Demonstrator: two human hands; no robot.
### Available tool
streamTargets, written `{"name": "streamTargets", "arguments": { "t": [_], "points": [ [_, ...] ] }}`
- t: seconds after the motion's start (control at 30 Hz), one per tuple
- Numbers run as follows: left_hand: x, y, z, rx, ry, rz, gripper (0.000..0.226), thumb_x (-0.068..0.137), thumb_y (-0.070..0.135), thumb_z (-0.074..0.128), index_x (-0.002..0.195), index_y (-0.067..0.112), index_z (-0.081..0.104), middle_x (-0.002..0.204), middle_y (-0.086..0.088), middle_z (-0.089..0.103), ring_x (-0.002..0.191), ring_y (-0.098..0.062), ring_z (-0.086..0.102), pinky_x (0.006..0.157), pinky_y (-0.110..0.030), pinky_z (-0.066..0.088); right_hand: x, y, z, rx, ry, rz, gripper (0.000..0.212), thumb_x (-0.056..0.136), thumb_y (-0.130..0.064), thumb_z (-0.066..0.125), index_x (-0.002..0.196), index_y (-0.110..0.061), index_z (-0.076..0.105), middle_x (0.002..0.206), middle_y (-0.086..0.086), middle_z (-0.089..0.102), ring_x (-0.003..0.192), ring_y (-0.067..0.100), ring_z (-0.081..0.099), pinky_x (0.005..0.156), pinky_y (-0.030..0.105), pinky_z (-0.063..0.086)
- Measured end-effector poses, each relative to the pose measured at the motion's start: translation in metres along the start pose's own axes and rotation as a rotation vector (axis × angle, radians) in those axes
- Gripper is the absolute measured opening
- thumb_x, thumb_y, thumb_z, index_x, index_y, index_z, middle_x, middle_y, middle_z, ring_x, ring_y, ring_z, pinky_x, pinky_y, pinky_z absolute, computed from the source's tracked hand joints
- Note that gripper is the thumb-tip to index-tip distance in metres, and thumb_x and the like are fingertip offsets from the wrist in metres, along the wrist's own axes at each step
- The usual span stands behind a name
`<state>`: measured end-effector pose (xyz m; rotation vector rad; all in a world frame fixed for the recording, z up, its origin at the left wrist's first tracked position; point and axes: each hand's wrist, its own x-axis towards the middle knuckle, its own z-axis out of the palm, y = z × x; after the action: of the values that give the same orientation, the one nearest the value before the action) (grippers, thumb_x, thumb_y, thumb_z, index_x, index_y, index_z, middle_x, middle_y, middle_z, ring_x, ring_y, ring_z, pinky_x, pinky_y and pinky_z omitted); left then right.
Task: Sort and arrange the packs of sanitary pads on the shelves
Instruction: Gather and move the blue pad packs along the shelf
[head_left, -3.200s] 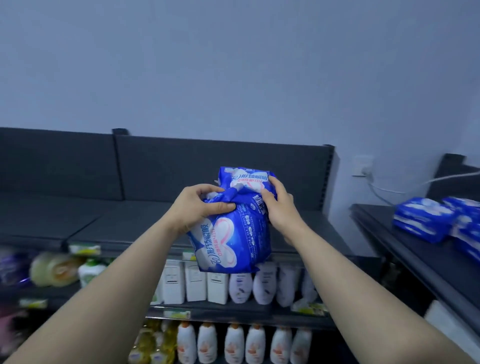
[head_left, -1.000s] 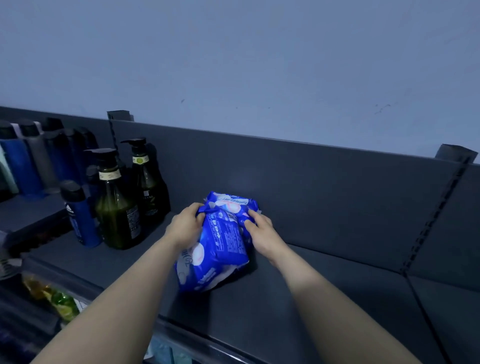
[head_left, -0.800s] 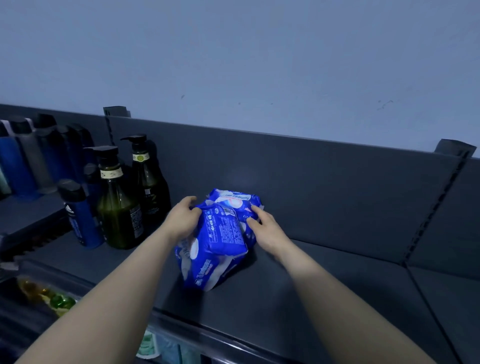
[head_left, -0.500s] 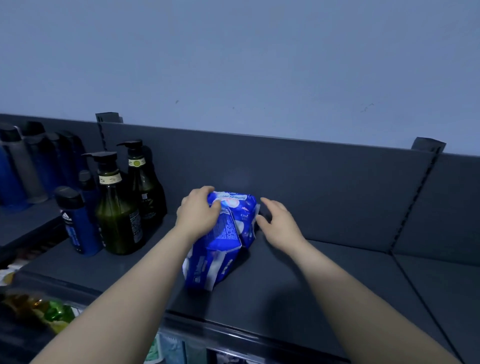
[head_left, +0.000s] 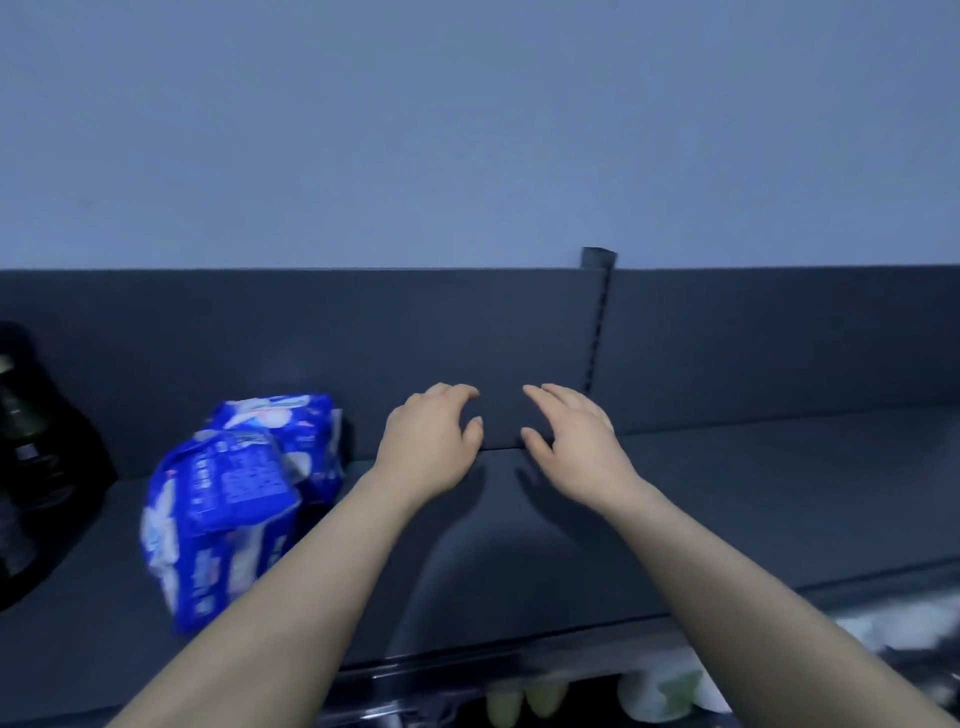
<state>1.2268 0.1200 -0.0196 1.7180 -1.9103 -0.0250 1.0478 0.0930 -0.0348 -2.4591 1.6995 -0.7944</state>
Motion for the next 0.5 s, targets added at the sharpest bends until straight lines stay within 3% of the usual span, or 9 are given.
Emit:
{"name": "streamTargets", "arguments": {
  "t": [0.23, 0.5],
  "points": [
    [0.011, 0.129, 0.068, -0.14, -0.131, 0.209, 0.04, 0.098, 0.034, 0.045, 0.138, 0.026, 0.048, 0.138, 0.005, 0.051, 0.11, -0.02, 0.056, 0.099, -0.037, 0.04, -0.076, 0.123, -0.073, -0.111, 0.086, 0.248, 0.052, 0.098, -0.034, 0.047, 0.148, -0.024, 0.033, 0.153, 0.001, 0.033, 0.144, 0.02, 0.023, 0.118, 0.038, 0.016],
    [0.004, 0.327, 0.148, -0.268, -0.237, 0.443, 0.038, 0.098, 0.034, 0.045, 0.135, 0.025, 0.05, 0.134, 0.004, 0.053, 0.11, -0.02, 0.056, 0.097, -0.036, 0.042, -0.191, 0.278, -0.189, -0.277, 0.18, 0.528, 0.052, 0.096, -0.032, 0.051, 0.146, -0.022, 0.038, 0.148, 0.002, 0.04, 0.14, 0.021, 0.03, 0.115, 0.037, 0.021]
  ]
}}
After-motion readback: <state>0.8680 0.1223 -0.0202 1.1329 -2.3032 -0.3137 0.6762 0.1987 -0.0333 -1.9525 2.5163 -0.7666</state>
